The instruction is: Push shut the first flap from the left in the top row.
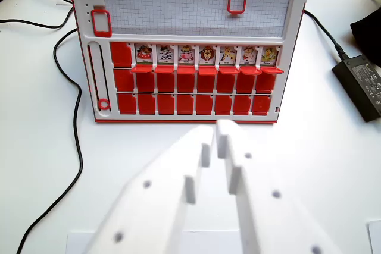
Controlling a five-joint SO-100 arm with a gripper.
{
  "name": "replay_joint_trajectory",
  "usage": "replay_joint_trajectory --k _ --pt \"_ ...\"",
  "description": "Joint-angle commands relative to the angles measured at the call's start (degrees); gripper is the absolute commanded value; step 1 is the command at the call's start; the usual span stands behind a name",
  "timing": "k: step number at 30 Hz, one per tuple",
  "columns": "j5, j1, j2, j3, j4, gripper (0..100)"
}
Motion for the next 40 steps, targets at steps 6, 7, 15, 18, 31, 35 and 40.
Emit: replay_joint_trajectory --k 6,7,15,18,31,35,40 --pt "-0.79 0.09 12.22 9.93 -6.94 0" --pt "-0.79 0.09 12.92 10.99 -7.47 0" --pt "-0.26 0.53 13.36 12.04 -8.61 0" --pt "-0.09 0.53 13.27 12.48 -8.96 0" --pt "1.49 0.53 12.22 13.27 -8.70 0" --pt "1.58 0.44 12.39 13.97 -8.96 0" --pt "1.67 1.23 12.48 15.73 -10.02 0"
